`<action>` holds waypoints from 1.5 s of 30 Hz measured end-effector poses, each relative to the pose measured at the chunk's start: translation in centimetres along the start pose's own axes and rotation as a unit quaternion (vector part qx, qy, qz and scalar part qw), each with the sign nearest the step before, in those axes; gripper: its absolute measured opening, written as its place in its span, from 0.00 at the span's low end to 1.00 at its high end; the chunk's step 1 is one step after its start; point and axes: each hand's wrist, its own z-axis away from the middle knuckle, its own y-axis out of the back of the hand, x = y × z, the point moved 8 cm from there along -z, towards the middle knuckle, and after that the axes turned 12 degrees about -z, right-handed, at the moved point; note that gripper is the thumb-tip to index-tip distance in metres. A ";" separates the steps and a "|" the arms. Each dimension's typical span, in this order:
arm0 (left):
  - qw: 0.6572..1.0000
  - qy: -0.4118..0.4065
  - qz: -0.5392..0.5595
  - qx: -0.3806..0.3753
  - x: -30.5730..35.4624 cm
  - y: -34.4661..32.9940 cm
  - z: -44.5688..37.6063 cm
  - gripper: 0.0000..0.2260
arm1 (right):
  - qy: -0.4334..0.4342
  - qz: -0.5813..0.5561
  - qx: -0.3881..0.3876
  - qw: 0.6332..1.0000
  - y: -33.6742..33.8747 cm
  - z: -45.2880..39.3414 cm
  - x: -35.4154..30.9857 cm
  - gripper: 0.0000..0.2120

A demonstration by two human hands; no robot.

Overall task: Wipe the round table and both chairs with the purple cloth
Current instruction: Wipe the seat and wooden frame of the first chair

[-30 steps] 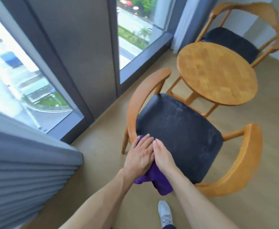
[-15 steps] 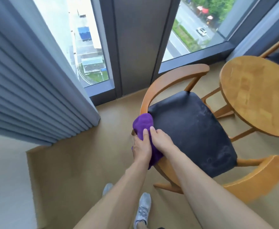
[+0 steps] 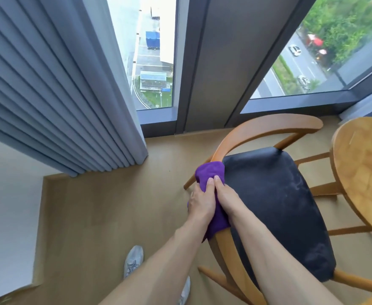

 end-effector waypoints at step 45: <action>0.752 -0.450 -0.445 -0.184 30.7 -18.4 -20.0 0.19 | -0.047 -0.342 0.471 0.812 15.6 -18.4 -12.1 0.26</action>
